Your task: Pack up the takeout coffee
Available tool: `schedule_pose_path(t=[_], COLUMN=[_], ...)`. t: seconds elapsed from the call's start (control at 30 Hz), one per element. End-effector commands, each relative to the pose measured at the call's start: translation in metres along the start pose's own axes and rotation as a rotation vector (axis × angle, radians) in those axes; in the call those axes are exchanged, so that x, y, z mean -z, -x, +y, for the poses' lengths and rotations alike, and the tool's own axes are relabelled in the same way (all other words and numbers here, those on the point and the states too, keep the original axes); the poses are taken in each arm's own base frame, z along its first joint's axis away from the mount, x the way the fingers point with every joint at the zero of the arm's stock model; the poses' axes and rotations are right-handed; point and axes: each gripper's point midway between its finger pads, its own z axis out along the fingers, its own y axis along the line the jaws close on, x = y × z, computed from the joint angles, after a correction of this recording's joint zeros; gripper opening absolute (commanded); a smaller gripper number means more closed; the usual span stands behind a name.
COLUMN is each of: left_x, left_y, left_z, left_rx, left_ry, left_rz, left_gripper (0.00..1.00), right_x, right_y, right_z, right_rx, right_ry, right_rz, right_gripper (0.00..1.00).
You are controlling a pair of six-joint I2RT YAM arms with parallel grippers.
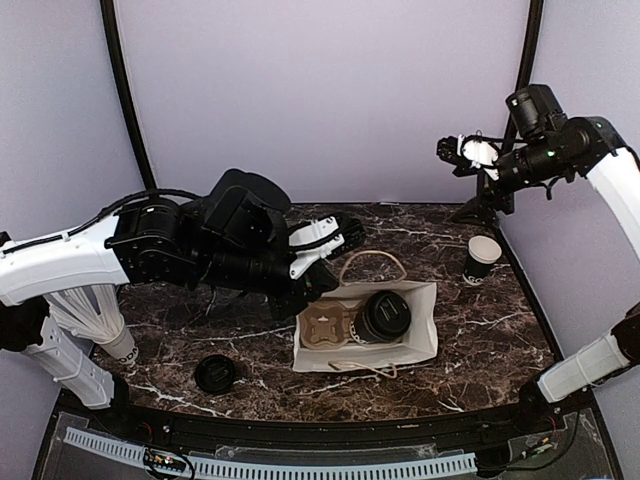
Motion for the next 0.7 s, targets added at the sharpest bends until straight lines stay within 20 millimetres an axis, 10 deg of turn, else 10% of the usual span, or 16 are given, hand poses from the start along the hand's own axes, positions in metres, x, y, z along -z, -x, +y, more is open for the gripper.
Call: schedule_pose_path(t=[0.0,0.23,0.67], left_x=[0.009,0.0,0.0], left_y=[0.019,0.022,0.024], left_z=[0.003,0.002,0.0], left_rx=[0.042,0.087,0.144], left_ry=[0.01,0.013,-0.001], left_rz=[-0.053,-0.039,-0.052], left_gripper=[0.0,0.0,0.0], right_x=[0.065,0.109,0.013], right_y=[0.06,0.107,0.089], right_z=[0.033,0.108,0.172], right_rx=[0.104,0.365,0.774], right_ry=[0.095,0.196,0.143], right_rz=[-0.257,-0.456,-0.2], right_gripper=[0.99,0.81,0.38])
